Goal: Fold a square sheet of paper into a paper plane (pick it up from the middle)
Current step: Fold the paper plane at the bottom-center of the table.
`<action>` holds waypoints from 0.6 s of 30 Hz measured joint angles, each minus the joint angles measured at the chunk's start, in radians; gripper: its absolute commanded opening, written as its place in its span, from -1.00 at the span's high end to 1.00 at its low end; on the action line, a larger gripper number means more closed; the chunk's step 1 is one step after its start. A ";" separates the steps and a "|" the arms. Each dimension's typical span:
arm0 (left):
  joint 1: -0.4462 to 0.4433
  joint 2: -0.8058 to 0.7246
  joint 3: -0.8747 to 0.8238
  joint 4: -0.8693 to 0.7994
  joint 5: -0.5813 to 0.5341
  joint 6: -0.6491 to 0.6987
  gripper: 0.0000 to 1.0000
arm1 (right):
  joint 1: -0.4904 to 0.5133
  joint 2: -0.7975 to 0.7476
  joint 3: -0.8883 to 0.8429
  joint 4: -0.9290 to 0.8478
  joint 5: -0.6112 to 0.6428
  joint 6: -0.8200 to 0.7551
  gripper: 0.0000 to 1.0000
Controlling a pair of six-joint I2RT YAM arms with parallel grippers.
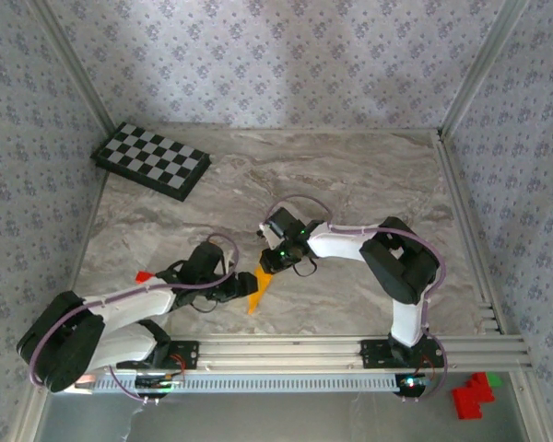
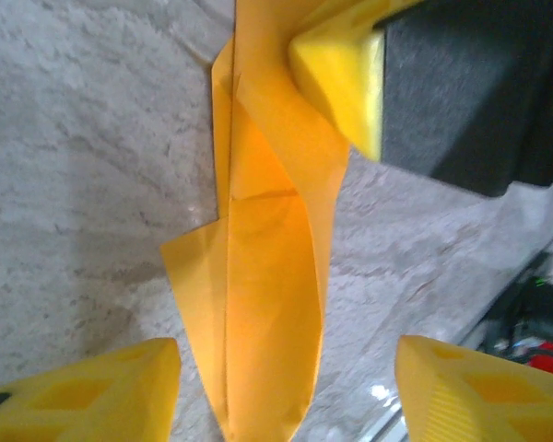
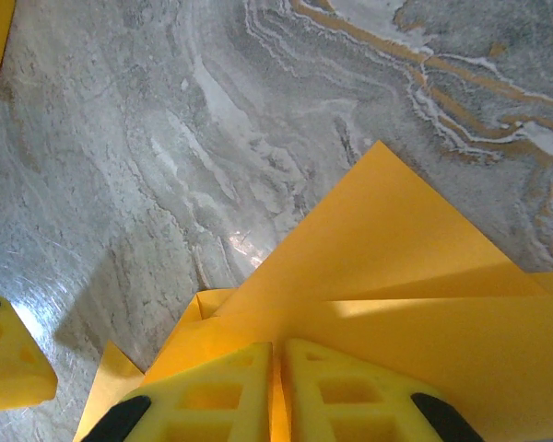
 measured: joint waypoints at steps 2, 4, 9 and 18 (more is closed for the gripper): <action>-0.027 0.026 0.028 -0.032 -0.026 0.015 -0.32 | 0.000 0.000 0.000 0.000 0.000 0.000 0.72; -0.045 0.055 0.049 -0.045 -0.040 0.027 -0.31 | 0.000 0.000 0.000 0.000 0.000 0.000 0.72; -0.066 0.113 0.097 -0.088 -0.070 0.047 -0.14 | -0.002 0.000 0.000 0.000 -0.001 0.000 0.72; -0.065 0.150 0.123 -0.142 -0.103 0.063 0.22 | -0.004 0.000 0.000 0.001 -0.008 0.001 0.72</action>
